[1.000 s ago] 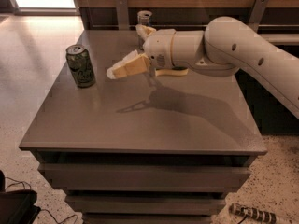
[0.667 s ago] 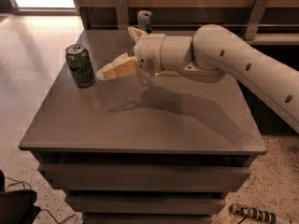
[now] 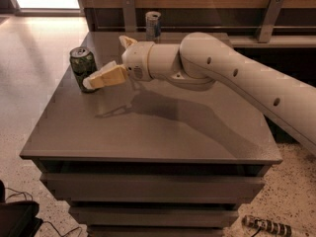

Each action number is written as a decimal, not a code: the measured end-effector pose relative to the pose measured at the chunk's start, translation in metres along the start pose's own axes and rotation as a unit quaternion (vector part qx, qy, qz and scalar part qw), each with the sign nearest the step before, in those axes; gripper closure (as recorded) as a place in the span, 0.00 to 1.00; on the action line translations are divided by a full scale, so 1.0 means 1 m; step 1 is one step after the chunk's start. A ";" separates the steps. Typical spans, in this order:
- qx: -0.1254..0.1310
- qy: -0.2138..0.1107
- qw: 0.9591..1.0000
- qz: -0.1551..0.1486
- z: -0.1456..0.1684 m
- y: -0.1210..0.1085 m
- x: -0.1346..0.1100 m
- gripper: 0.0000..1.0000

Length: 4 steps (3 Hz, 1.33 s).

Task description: Knock green can over

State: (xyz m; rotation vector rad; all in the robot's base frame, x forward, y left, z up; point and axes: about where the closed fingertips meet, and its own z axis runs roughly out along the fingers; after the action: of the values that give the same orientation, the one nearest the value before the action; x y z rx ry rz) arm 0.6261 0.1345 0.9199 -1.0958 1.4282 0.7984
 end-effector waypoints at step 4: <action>-0.001 -0.019 0.999 0.033 0.066 0.006 0.025 0.00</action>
Offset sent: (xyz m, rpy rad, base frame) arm 0.0240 0.0420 -0.0337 0.0105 0.0961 -0.0694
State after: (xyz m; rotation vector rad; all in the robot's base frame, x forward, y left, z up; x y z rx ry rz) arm 0.6449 0.1925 0.8847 -1.0337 1.4375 0.8624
